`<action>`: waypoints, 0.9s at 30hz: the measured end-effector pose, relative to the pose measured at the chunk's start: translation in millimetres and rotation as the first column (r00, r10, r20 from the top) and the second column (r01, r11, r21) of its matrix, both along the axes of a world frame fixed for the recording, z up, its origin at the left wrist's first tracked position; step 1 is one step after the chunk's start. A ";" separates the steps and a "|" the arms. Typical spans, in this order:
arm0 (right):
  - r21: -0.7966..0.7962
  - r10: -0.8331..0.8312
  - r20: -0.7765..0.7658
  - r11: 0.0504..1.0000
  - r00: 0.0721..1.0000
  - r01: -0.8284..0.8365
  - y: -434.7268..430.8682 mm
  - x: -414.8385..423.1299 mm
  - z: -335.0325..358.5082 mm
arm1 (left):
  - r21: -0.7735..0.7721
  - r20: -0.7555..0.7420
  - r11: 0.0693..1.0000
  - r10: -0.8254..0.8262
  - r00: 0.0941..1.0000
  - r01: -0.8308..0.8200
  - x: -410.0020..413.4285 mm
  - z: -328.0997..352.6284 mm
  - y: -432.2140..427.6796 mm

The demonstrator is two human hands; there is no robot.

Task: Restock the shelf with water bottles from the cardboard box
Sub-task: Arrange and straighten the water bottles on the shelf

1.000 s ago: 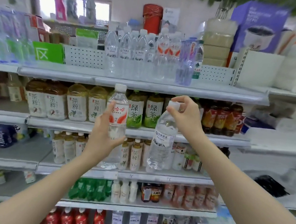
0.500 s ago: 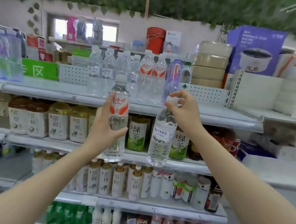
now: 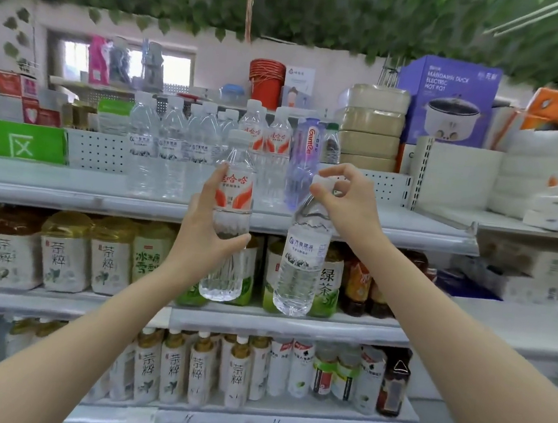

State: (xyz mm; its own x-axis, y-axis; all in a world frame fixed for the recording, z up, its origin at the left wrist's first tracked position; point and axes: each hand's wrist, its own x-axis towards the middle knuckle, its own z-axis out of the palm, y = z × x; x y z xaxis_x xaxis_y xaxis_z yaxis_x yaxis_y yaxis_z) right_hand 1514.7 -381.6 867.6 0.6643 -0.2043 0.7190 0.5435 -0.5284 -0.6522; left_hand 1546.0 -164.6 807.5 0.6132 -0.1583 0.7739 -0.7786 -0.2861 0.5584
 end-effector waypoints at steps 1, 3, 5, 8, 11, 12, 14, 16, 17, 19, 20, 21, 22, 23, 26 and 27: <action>-0.003 0.000 0.005 1.000 1.000 0.000 -1.1 0.7 0.3 | 0.002 -0.001 1.000 -0.010 1.000 0.010 1.2 2.0 -2.4; -0.007 -0.004 0.011 1.000 1.000 0.004 -4.9 2.6 1.7 | 0.000 -0.004 1.000 -0.030 1.000 0.030 3.7 5.2 -7.9; -0.003 -0.012 0.018 1.000 1.000 0.012 -11.0 4.0 4.3 | 0.000 0.003 0.999 -0.037 0.999 0.037 6.8 7.7 -13.6; 0.007 -0.003 0.038 1.000 0.999 0.003 -24.4 8.8 8.3 | 0.006 0.020 1.000 -0.023 1.000 0.023 13.6 8.9 -23.4; -0.001 0.017 0.055 1.000 0.998 -0.017 -38.0 16.8 11.9 | 0.004 0.017 1.000 0.001 1.000 -0.002 19.0 8.9 -35.6; -0.008 0.018 0.056 1.000 0.998 -0.017 -42.5 20.4 13.2 | 0.000 0.014 1.000 0.009 1.000 -0.009 21.0 8.5 -40.3; -0.012 0.027 0.055 1.000 0.998 -0.027 -51.3 27.7 17.4 | -0.015 0.021 0.999 0.038 0.999 -0.038 26.4 8.5 -50.4; -0.002 0.050 0.055 0.999 0.997 -0.050 -60.8 34.4 23.2 | -0.033 0.021 0.998 0.062 0.998 -0.062 32.5 12.8 -61.5; 0.007 0.064 0.057 0.998 0.996 -0.064 -65.3 37.3 26.5 | -0.040 0.021 0.997 0.066 0.998 -0.065 35.7 15.8 -67.1; 0.014 0.089 0.069 0.996 0.994 -0.090 -71.8 43.6 32.6 | -0.045 0.043 0.996 0.079 0.996 -0.077 42.3 20.7 -77.1; 0.013 0.094 0.075 0.995 0.993 -0.095 -74.0 47.4 35.1 | -0.041 0.060 0.995 0.094 0.994 -0.092 45.3 21.8 -81.2; 0.013 0.096 0.080 0.995 0.992 -0.097 -75.9 51.1 37.3 | -0.038 0.071 0.994 0.108 0.992 -0.106 48.3 22.2 -84.7; 0.011 0.098 0.087 0.995 0.991 -0.100 -77.9 55.0 39.2 | -0.036 0.077 0.993 0.118 0.990 -0.115 50.7 22.4 -87.5; 0.009 0.100 0.092 0.995 0.991 -0.101 -79.8 58.6 41.0 | -0.033 0.083 0.992 0.124 0.989 -0.122 53.4 22.4 -89.6; 0.014 0.104 0.099 0.994 0.990 -0.106 -86.1 67.8 45.4 | -0.025 0.087 0.990 0.139 0.986 -0.137 60.3 25.6 -93.3; 0.019 0.110 0.102 0.993 0.989 -0.112 -88.1 70.4 46.5 | -0.026 0.084 0.990 0.141 0.986 -0.139 62.9 27.1 -93.7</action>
